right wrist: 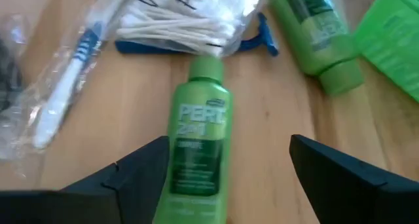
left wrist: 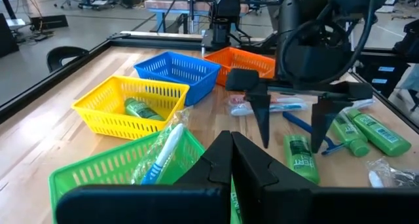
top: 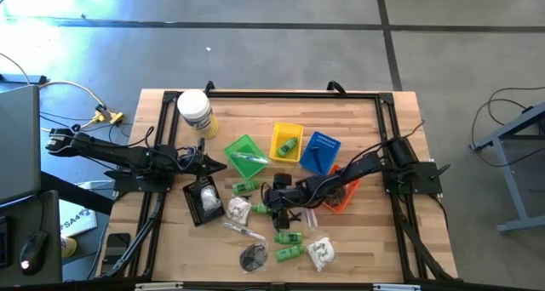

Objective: Pick & Place Travel size toiletries
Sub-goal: Put the shampoo bottle into the yellow bin

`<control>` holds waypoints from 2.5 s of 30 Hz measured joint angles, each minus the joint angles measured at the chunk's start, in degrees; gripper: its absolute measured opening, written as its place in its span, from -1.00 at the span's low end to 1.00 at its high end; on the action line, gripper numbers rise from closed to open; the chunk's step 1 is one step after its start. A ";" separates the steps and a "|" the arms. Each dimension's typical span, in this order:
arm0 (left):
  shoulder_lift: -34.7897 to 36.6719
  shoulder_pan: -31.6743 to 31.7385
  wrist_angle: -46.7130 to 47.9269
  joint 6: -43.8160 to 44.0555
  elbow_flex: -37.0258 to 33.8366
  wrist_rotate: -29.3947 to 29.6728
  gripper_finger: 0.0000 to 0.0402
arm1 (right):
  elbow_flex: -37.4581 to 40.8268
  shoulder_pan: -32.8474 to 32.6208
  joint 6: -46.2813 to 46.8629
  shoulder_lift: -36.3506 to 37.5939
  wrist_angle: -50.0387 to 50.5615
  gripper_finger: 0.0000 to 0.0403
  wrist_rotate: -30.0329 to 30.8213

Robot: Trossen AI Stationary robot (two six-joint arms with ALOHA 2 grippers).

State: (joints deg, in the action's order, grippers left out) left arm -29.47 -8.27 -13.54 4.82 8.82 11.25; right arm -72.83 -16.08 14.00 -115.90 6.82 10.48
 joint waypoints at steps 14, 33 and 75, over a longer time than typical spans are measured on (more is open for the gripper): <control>0.00 0.00 -0.02 -0.01 0.01 -0.02 -1.00 | 0.00 0.40 -0.22 -3.46 -4.70 0.24 -5.88; 0.00 0.00 0.17 0.00 0.02 -0.02 -1.00 | 0.04 1.82 -0.93 2.11 -3.12 -0.41 -7.59; -0.02 0.00 -0.55 -1.55 0.00 0.04 -1.00 | 13.60 24.02 36.47 21.79 4.90 -0.43 10.30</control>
State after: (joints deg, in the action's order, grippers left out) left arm -29.49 -8.27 -14.09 3.27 8.82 11.29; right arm -59.23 7.94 50.47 -94.11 11.73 20.78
